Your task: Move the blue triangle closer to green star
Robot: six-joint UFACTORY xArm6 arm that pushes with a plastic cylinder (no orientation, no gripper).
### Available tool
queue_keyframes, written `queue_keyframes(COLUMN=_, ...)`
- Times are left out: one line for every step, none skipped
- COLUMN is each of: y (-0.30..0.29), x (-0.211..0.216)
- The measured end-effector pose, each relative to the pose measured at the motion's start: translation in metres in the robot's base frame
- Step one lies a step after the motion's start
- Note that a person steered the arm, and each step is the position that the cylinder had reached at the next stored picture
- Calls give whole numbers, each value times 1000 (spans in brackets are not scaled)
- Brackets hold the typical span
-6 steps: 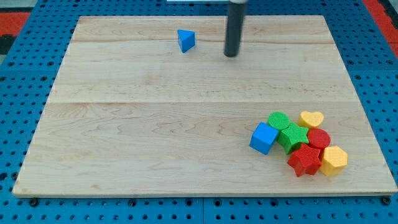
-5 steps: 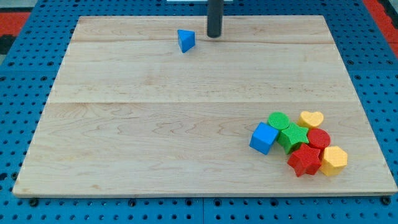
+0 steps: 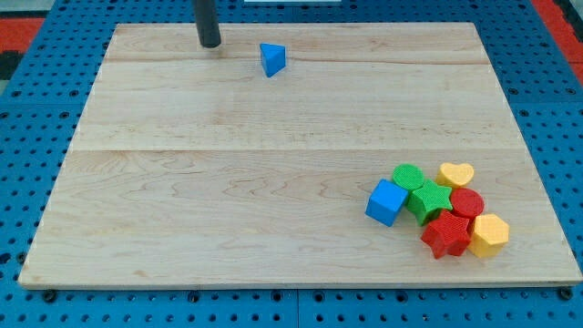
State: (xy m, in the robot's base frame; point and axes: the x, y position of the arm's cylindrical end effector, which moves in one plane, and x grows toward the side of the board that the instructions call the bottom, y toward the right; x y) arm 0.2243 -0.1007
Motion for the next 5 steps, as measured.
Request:
queue_keyframes(y=126, x=44)
queue_keyframes(y=153, x=103)
queue_keyframes(y=173, x=56)
queue_keyframes(y=124, x=19)
queue_keyframes(y=82, x=43)
